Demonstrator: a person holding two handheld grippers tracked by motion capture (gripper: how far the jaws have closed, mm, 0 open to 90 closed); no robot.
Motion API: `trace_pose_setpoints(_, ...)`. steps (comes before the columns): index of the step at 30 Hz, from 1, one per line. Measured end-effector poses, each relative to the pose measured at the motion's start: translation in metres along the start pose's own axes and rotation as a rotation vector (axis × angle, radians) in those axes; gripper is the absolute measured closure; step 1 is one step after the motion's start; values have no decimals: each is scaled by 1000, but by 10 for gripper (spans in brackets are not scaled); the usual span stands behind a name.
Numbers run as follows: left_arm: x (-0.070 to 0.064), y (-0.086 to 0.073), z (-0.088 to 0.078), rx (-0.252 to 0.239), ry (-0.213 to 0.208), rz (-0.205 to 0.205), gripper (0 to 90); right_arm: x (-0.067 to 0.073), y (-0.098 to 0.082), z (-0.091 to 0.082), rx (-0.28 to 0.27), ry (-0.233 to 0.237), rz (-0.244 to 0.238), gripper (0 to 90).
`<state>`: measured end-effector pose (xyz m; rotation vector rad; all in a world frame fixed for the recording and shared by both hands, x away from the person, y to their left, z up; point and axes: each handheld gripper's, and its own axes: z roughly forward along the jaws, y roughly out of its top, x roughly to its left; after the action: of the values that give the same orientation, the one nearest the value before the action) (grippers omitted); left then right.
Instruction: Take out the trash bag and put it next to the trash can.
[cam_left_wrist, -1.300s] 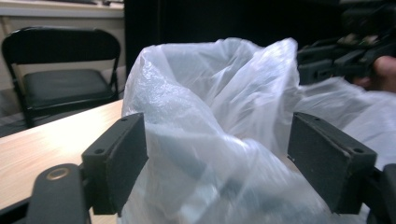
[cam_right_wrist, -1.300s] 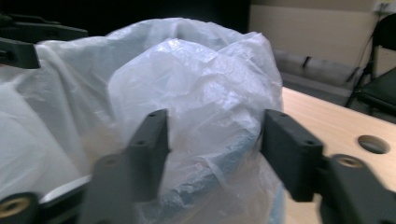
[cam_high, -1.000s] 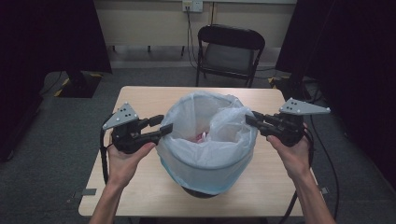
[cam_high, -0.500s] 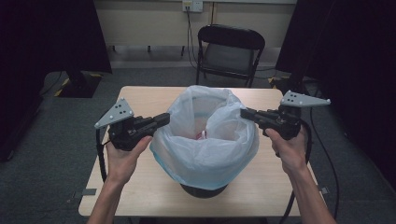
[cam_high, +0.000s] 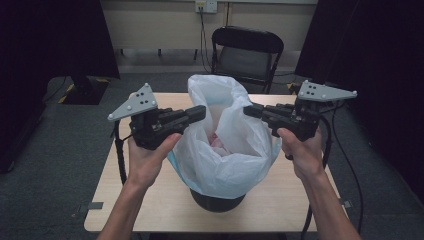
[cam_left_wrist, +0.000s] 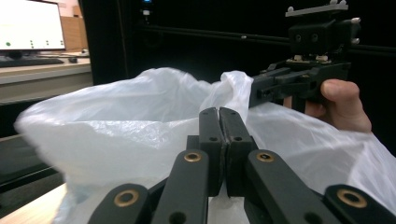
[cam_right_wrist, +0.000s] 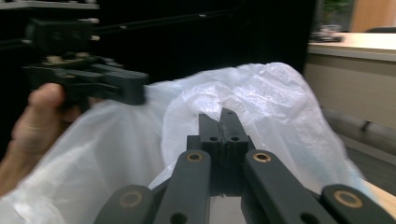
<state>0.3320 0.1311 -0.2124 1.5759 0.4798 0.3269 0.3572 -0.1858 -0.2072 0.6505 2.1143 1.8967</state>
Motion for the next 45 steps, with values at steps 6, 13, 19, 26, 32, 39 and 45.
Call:
trace_pose_setpoints(6,1,-6,15,-1,-32,-35,888,14,-8,16,37,73,-7,900)
trace_pose_setpoints(13,0,-8,23,-6,-42,-58,887,22,-12,31,76,122,0,764)
trace_pose_setpoints(19,-1,-8,29,5,-43,-52,888,22,-15,41,89,144,47,507)
trace_pose_setpoints(26,-8,-5,36,5,-75,-44,885,29,-14,54,160,98,6,615)
trace_pose_setpoints(32,-6,-2,26,-42,-75,-57,537,27,-10,50,145,62,-6,874)
trace_pose_setpoints(39,1,1,4,-89,-10,-55,220,18,21,31,71,21,-10,882)
trace_pose_setpoints(45,0,-3,14,-68,-10,-12,136,24,46,30,19,40,-21,883)
